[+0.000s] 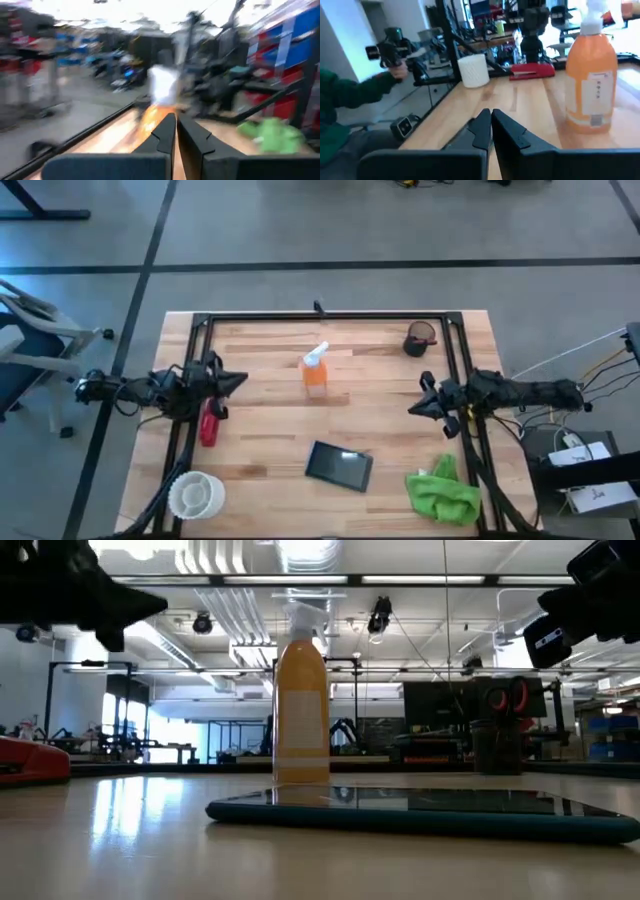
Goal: Apply microfiber cloth
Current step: Return to Home Position
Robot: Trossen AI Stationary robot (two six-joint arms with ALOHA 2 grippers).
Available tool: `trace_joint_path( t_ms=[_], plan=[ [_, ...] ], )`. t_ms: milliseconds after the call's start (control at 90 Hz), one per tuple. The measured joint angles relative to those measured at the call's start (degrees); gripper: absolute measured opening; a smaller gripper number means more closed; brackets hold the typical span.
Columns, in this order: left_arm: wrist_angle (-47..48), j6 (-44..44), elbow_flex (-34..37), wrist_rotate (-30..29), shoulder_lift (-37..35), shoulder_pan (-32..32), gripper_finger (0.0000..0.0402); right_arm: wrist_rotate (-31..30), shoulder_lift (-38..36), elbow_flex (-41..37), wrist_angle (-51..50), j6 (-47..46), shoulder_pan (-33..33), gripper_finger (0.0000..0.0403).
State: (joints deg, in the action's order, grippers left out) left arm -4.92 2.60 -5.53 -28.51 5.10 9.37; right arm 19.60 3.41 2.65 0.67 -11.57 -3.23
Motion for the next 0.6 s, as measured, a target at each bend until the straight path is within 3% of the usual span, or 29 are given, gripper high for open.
trace_joint_path(
  t_ms=[156, 378, 600],
  plan=[
    [7.99, 4.43, 1.36, -1.01, -2.86, 0.0, 0.0, 2.57, 2.02, -1.04, 0.91, -0.03, -6.67, 0.0],
    [4.26, 0.91, 3.68, 0.71, -4.97, 0.2, 0.0, 2.49, 1.74, -1.46, 7.62, 2.97, -7.63, 0.0],
    [2.08, 0.04, 4.44, 2.55, -3.56, 0.35, 0.0, 3.36, 1.94, -1.92, 7.79, 2.16, -7.58, 0.0]
  ],
)
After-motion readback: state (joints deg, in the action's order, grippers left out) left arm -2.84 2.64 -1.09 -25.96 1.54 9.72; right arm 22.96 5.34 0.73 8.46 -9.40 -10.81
